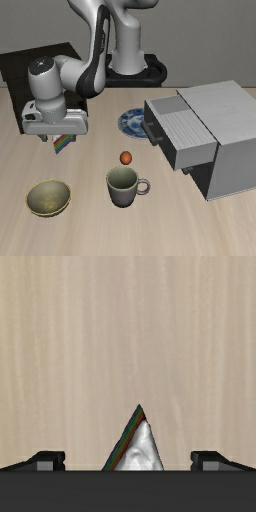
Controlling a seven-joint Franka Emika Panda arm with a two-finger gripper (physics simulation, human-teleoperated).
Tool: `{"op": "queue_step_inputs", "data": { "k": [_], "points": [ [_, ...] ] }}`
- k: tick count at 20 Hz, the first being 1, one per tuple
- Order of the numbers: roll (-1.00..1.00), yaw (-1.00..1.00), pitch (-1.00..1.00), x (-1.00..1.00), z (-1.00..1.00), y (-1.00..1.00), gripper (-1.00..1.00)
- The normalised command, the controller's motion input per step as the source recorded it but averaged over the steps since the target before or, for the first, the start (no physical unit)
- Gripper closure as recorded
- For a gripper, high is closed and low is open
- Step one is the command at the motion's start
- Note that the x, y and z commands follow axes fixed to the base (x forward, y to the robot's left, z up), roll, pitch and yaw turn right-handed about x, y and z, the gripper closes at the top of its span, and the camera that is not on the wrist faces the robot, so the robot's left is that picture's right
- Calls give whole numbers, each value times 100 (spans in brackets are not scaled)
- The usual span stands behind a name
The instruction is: Pick up the cake and place it on the top of the cabinet
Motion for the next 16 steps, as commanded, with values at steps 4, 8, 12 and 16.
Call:
{"op": "queue_step_inputs", "data": {
  "k": [4, 8, 12, 16],
  "points": [
    [0, 0, 0, -50, -25, -25, -100],
    [0, 0, 0, 0, 0, 0, 100],
    [0, 0, 0, 0, 25, 0, 100],
    [0, 0, 0, 0, 100, 0, 100]
  ]
}}
